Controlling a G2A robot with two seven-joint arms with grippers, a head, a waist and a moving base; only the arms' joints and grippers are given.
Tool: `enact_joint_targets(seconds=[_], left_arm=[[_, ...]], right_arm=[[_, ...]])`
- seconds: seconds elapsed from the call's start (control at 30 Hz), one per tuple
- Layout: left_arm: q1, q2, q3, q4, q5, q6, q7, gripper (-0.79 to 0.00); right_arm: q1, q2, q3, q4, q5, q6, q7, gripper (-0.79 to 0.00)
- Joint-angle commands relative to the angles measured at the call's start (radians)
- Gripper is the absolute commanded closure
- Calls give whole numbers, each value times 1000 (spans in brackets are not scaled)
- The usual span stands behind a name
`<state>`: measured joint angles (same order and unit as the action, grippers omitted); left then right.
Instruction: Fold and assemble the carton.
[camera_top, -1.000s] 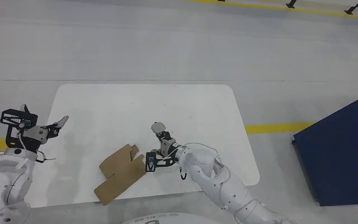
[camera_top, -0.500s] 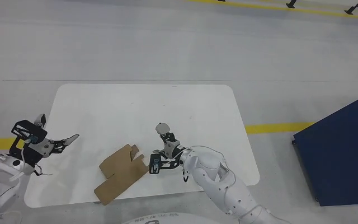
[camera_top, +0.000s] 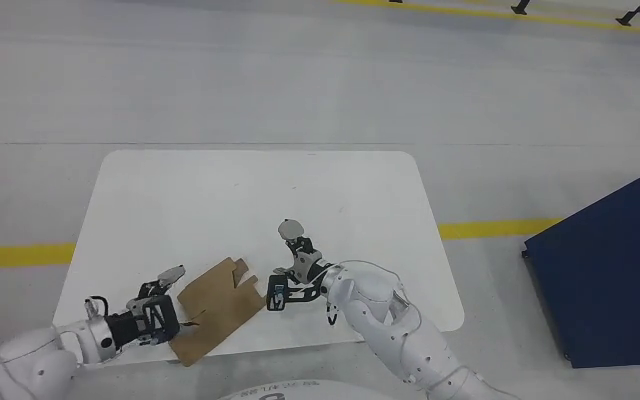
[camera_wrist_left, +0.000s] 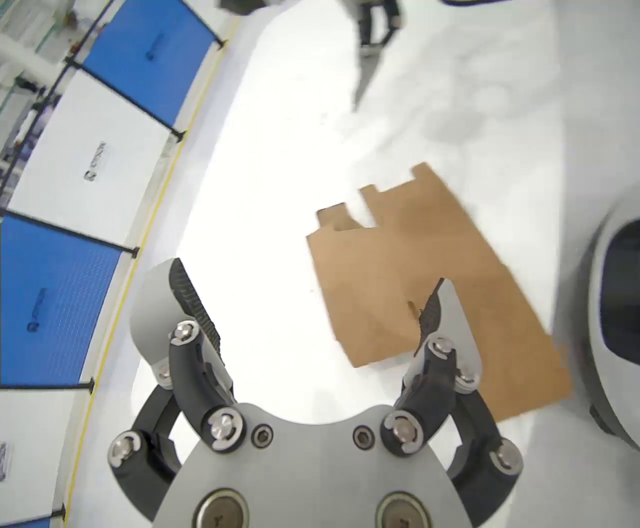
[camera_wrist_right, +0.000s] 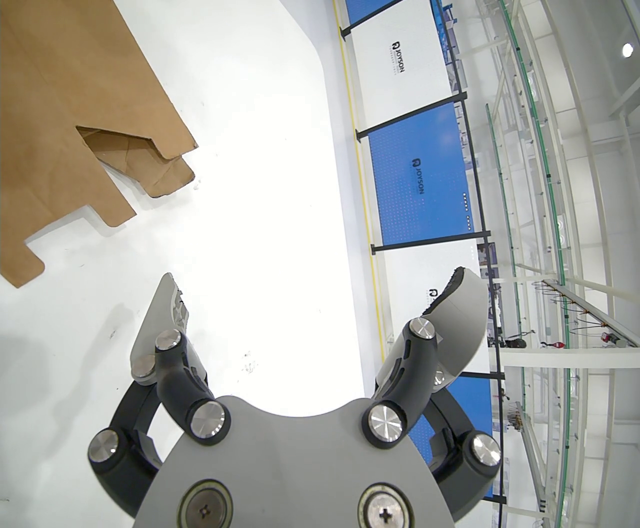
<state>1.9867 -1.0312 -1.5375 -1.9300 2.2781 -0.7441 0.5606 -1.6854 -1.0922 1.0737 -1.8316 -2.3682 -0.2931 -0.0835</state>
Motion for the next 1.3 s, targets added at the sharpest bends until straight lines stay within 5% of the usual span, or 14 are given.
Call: enact_joint_targets(seconds=[0.0, 0.9, 1.1, 1.27], left_arm=[[26, 13, -18, 29, 72, 60, 123, -785], [27, 21, -58, 77, 55, 110, 148, -785], [74, 44, -129, 160, 149, 274, 282, -785], [127, 48, -147, 184, 251, 475, 250, -785]], right_arm=[[0, 0, 0, 0, 0, 0, 0, -785], [0, 0, 0, 0, 0, 0, 0, -785], [0, 0, 0, 0, 0, 0, 0, -785], [0, 0, 0, 0, 0, 0, 0, -785]])
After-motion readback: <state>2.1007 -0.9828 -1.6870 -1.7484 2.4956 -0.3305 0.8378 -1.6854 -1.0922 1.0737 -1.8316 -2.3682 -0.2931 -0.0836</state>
